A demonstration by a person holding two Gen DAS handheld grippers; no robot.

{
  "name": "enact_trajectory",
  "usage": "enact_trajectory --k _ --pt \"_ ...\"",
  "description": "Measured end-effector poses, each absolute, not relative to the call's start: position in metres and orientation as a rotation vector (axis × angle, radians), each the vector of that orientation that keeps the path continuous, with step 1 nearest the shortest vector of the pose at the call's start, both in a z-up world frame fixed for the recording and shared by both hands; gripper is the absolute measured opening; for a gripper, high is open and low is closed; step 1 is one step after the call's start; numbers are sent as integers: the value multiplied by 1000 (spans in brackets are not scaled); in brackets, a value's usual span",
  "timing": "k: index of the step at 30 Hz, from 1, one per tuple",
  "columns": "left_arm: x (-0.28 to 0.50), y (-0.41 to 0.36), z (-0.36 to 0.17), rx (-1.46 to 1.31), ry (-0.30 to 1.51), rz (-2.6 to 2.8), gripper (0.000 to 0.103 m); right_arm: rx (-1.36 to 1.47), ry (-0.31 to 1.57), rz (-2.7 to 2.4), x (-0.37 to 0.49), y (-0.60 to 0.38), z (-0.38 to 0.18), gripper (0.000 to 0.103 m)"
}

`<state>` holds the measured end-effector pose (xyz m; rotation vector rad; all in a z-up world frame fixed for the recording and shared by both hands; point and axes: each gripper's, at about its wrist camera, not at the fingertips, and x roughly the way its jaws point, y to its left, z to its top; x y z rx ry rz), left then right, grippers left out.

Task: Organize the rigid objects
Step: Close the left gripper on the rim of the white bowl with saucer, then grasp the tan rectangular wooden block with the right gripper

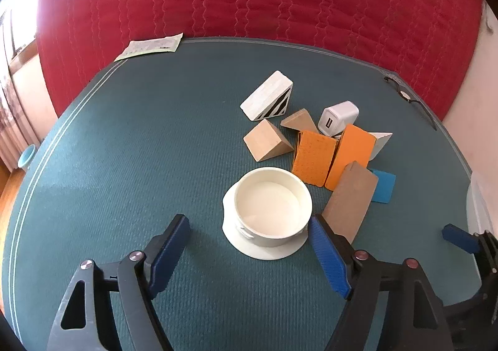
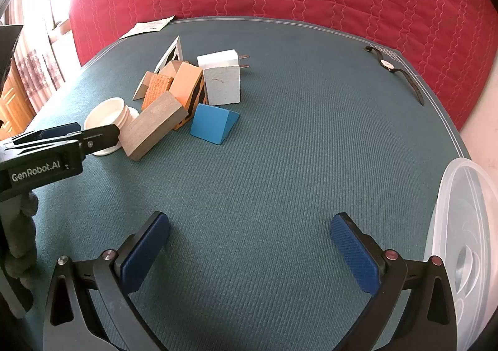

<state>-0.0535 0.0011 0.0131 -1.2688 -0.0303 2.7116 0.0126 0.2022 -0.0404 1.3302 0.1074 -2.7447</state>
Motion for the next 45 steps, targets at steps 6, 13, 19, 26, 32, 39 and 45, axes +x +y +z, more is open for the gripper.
enact_trajectory --k 6,13,19,26,32,39,45 --pt "-53 3 11 -1260 -26 2719 81 1330 108 -2745 13 202 -41 103" --pt "-52 3 11 -1255 -21 2725 81 1330 108 -2746 13 202 -41 103" --pt "-52 5 11 -1255 -24 2727 81 1329 108 -2747 14 201 -41 103" --pt "-51 5 12 -1224 -26 2717 64 1329 108 -2748 14 201 -42 103" --pt "-47 5 16 -1170 -36 2719 53 1328 107 -2750 14 200 -42 103" --pt "-41 -13 19 -1151 -64 2810 53 1330 96 -2757 13 202 -40 103" --pt "-40 -27 19 -1158 -62 2893 53 1342 -112 -2738 6 210 -29 93"
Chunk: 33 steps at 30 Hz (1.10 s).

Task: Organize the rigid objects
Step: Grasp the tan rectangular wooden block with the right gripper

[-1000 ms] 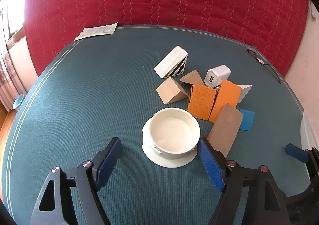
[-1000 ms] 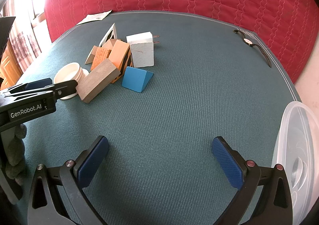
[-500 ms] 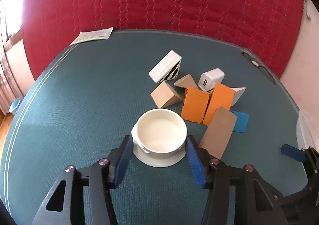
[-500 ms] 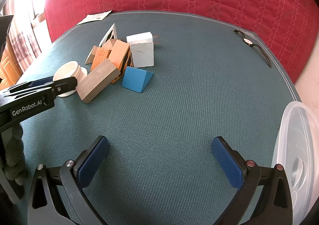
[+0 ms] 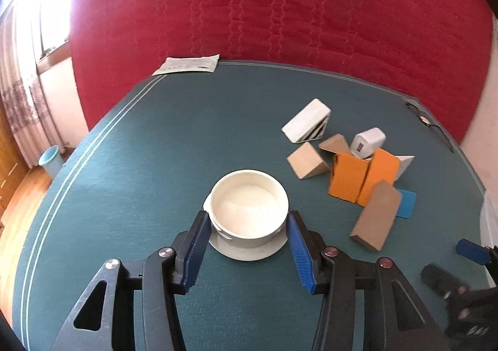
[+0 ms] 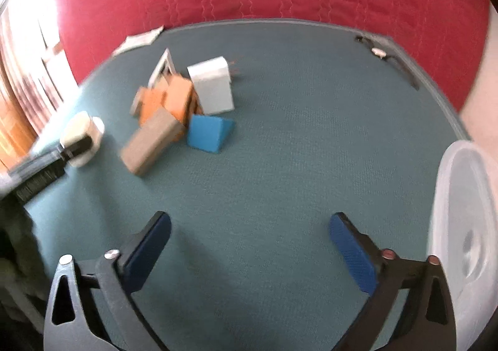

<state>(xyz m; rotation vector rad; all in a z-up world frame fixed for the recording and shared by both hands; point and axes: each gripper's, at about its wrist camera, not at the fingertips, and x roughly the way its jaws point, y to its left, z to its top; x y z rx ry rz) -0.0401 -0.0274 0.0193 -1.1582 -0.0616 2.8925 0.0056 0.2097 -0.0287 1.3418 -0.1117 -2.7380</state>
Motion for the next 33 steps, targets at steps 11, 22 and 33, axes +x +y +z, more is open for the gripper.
enact_trajectory --k 11,22,33 --pt "-38 -38 15 -1210 -116 2940 53 1295 -277 -2631 -31 180 -14 65" --pt "-37 -42 13 -1233 -145 2947 53 1335 -323 -2619 -59 156 -25 54" --pt "-38 -40 13 -1237 -149 2944 53 1292 -157 -2689 -53 136 -27 41"
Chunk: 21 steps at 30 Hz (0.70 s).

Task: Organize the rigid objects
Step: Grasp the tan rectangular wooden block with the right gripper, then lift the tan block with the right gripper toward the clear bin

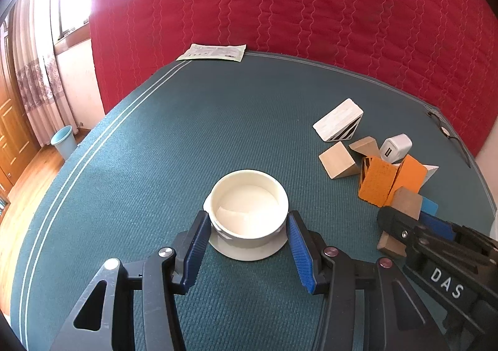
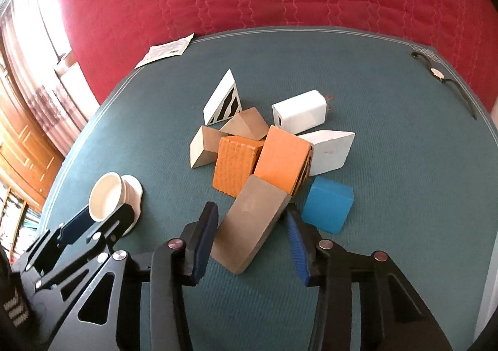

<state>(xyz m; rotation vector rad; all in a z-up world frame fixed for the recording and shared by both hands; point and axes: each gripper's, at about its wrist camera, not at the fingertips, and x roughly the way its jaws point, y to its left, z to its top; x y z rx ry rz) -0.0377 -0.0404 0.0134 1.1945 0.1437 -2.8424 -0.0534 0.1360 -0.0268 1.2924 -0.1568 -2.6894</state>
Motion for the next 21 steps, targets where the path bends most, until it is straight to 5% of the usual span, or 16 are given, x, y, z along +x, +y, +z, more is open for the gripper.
enact_trajectory --k 6,21 --pt "-37 -39 13 1192 139 -2850 53 1294 -165 -2680 -38 143 -28 31" --pt "-32 -30 17 1180 107 -2879 53 1276 -47 -2731 -19 142 -30 31"
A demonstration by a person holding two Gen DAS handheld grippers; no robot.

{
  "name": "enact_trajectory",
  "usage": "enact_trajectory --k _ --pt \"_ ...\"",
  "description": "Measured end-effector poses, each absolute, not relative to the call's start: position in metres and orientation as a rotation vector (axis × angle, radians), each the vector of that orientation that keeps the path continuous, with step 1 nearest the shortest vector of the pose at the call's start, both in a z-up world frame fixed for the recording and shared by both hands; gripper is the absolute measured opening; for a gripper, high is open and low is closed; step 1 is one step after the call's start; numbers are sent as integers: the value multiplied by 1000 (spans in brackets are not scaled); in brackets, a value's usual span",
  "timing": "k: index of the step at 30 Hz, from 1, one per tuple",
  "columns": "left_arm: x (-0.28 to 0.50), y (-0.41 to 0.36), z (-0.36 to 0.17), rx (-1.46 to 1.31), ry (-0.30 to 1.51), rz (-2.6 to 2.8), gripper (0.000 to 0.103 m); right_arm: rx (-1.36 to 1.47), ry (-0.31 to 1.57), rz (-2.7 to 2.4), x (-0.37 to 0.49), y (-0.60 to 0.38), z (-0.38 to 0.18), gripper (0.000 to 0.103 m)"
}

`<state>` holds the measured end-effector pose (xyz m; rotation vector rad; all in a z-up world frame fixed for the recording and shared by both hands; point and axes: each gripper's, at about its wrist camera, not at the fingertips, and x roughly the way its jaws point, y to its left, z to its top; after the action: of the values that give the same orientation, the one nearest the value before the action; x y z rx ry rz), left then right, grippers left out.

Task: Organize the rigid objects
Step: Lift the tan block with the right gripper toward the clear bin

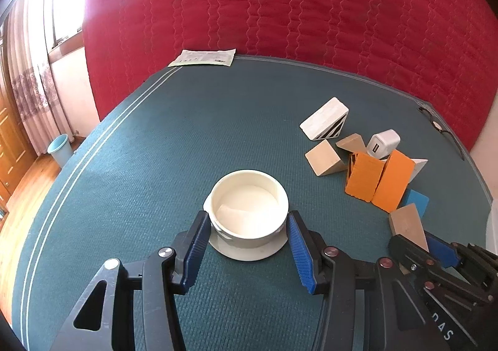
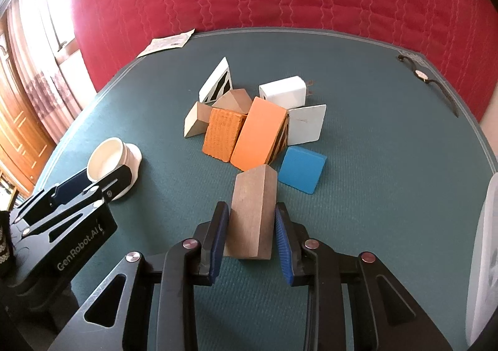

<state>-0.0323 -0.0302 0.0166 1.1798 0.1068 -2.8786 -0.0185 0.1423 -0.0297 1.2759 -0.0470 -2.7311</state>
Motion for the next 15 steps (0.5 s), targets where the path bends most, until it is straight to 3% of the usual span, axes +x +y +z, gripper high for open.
enact_trajectory --k 15 --pt "-27 -18 20 1158 57 -2920 53 1256 -144 -2770 5 165 -22 28"
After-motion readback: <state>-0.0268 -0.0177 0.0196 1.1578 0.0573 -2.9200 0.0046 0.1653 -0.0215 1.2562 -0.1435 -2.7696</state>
